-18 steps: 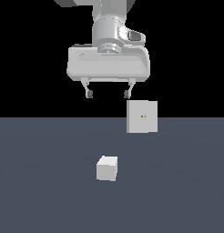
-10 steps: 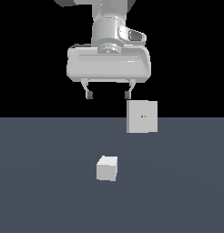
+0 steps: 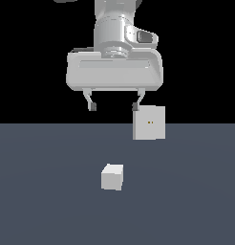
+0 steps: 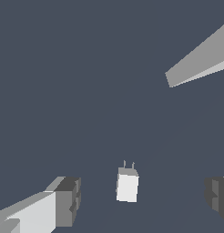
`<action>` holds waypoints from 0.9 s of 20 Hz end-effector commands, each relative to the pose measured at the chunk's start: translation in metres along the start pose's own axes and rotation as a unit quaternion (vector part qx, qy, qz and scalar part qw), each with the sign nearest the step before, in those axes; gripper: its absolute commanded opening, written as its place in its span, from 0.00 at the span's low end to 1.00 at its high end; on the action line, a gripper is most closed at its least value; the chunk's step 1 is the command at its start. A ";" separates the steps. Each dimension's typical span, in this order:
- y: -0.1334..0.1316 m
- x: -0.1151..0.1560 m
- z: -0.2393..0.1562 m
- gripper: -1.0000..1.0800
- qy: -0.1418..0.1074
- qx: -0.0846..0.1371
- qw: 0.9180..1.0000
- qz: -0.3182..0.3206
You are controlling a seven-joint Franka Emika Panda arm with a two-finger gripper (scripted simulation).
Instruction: Plug the charger into the wall socket.
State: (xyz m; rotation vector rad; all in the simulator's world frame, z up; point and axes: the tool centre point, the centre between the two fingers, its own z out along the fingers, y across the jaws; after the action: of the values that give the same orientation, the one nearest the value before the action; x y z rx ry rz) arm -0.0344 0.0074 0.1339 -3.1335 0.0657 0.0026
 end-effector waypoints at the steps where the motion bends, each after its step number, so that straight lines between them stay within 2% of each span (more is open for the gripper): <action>1: 0.001 -0.008 0.007 0.96 0.009 -0.001 1.000 0.006; 11: 0.003 -0.043 0.043 0.96 0.050 -0.004 0.998 0.035; 18: 0.003 -0.057 0.061 0.96 0.070 -0.006 0.996 0.048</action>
State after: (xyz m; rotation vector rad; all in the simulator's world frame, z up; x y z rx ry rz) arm -0.0892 0.0067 0.0759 -3.1352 0.2092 -0.2026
